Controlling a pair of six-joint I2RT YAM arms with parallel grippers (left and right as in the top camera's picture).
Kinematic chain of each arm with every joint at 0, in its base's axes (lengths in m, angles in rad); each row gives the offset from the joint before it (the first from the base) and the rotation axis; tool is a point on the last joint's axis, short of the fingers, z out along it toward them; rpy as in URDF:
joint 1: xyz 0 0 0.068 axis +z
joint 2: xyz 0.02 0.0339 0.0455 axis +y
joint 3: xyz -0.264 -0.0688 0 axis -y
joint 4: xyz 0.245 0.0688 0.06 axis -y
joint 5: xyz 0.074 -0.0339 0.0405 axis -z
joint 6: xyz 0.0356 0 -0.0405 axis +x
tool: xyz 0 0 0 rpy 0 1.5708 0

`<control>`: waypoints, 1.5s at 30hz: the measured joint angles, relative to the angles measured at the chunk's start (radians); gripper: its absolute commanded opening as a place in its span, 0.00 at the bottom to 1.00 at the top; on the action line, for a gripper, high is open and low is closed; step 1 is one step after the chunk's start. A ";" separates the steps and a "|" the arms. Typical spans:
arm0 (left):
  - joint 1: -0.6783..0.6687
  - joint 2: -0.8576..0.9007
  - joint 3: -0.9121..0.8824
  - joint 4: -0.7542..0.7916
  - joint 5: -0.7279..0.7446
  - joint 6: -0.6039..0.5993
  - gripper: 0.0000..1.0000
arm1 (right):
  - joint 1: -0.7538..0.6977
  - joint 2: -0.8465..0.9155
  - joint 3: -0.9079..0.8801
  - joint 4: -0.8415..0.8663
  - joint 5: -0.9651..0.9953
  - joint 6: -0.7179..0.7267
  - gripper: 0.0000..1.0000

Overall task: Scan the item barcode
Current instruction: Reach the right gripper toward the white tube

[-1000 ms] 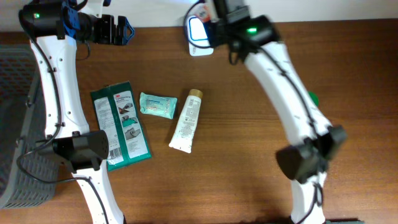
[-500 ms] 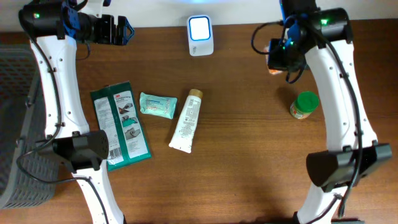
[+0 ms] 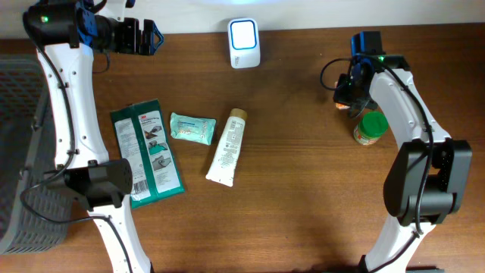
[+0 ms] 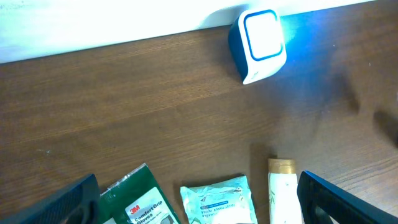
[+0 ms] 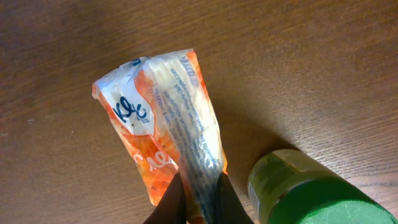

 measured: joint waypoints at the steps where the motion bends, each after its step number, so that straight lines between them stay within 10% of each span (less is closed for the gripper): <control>1: 0.000 0.000 0.000 0.000 0.000 0.000 0.99 | 0.000 0.000 0.000 0.000 0.000 0.000 0.05; 14: 0.000 0.000 0.000 0.000 0.000 0.000 0.99 | 0.000 0.000 0.000 -0.026 0.001 -0.003 0.33; 34: 0.000 0.000 0.000 0.000 0.000 0.000 0.99 | 0.146 -0.222 0.315 -0.408 -0.289 -0.063 0.40; 45: 0.000 0.000 0.000 0.000 0.000 0.000 0.99 | 0.360 -0.115 0.180 -0.283 -0.328 0.029 0.40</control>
